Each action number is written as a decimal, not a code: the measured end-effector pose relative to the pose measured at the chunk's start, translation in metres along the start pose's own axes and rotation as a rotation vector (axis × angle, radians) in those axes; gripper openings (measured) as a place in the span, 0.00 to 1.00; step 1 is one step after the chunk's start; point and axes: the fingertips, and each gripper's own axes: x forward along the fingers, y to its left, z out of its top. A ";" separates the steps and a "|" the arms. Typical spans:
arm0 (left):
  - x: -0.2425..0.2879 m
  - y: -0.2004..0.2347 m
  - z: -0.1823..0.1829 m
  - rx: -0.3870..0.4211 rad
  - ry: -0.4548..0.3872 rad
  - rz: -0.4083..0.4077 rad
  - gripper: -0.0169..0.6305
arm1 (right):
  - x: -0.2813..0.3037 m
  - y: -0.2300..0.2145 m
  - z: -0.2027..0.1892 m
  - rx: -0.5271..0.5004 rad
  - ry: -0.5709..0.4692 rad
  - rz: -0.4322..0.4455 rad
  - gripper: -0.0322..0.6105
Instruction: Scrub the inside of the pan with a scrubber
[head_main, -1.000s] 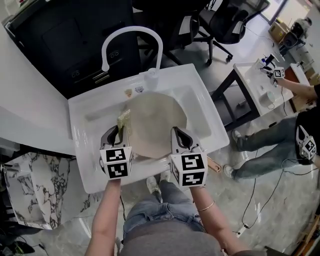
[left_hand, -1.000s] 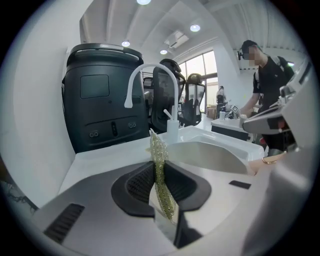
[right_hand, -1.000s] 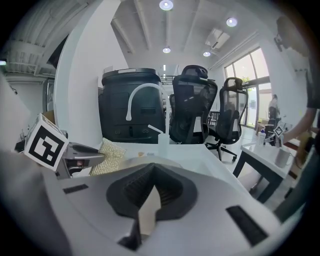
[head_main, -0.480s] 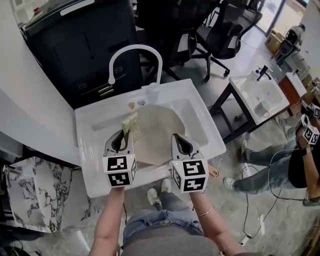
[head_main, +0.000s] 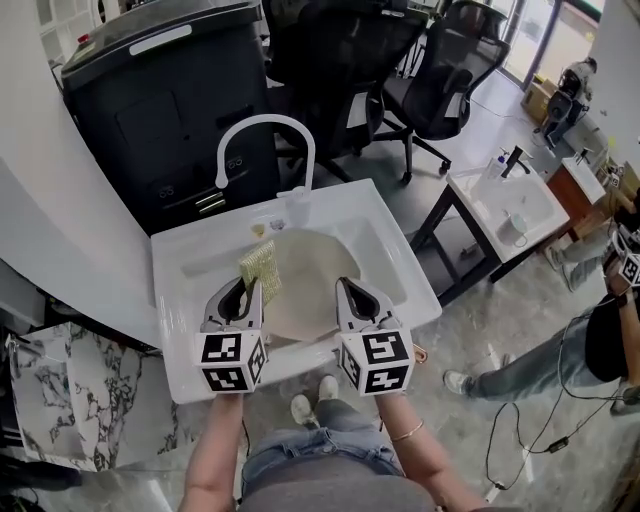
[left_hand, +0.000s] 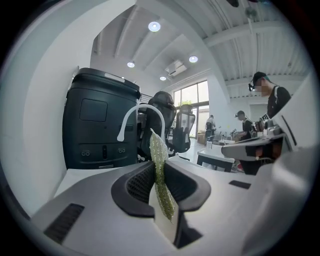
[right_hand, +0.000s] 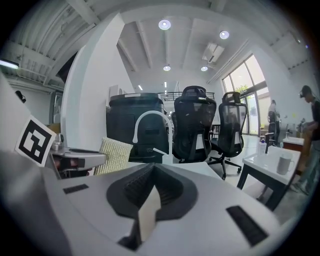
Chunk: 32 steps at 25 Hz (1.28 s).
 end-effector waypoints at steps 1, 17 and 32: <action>-0.002 -0.002 0.002 -0.004 -0.006 -0.007 0.14 | -0.001 0.000 0.002 0.004 -0.008 0.005 0.06; -0.014 -0.016 0.008 -0.038 -0.043 -0.042 0.14 | -0.009 0.016 0.022 0.033 -0.092 0.121 0.06; -0.014 -0.018 0.008 -0.035 -0.049 -0.056 0.14 | -0.002 0.023 0.016 0.020 -0.088 0.134 0.06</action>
